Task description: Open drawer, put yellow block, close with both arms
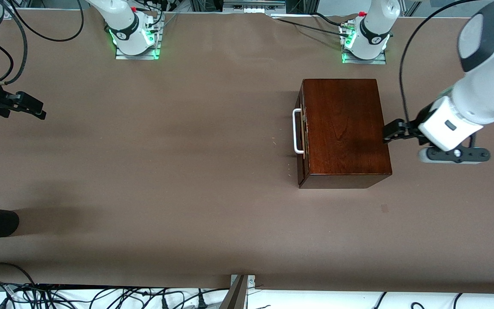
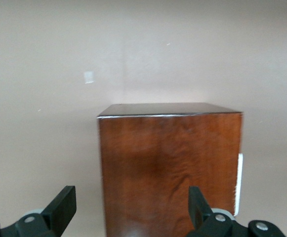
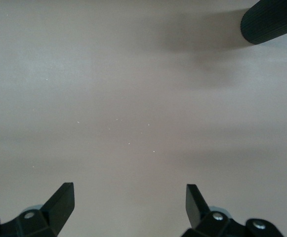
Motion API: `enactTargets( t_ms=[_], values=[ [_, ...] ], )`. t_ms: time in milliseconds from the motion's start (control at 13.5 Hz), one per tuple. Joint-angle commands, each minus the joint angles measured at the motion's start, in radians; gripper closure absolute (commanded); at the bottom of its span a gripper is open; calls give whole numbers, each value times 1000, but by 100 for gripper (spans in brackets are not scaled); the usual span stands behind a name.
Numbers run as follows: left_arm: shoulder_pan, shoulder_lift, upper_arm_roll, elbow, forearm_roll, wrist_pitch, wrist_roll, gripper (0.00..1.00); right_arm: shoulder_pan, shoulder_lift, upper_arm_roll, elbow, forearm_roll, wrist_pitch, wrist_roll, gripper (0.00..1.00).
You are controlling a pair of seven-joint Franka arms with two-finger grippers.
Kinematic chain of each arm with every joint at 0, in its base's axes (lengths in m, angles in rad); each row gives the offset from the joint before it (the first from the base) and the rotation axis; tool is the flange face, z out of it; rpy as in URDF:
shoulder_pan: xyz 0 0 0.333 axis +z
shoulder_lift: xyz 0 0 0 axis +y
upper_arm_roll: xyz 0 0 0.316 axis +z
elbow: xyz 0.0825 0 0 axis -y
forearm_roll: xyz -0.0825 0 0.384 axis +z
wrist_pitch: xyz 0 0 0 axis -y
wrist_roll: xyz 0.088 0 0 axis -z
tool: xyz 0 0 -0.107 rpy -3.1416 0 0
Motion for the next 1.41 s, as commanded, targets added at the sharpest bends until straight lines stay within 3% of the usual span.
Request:
enactTargets(
  t_ms=[0, 148, 444, 741, 1333],
  values=[
    [-1, -142, 18, -197, 66, 49, 39, 0, -1, 19, -1, 28, 10, -13, 7, 0],
    [-2, -189, 18, -264, 112, 95, 41, 0, -1, 20, -1, 28, 10, -13, 7, 0],
    [-4, -215, 16, -301, 163, 152, 61, 0, 0, 22, -1, 28, 10, -8, 8, 0],
    [-4, -323, 16, -466, 155, 230, 61, 0, 0, 22, -1, 29, 12, -2, 7, 0],
    [2, -333, -18, -440, 149, 175, 48, 0, -3, 50, -20, 28, 12, 3, 7, 0]
  ],
)
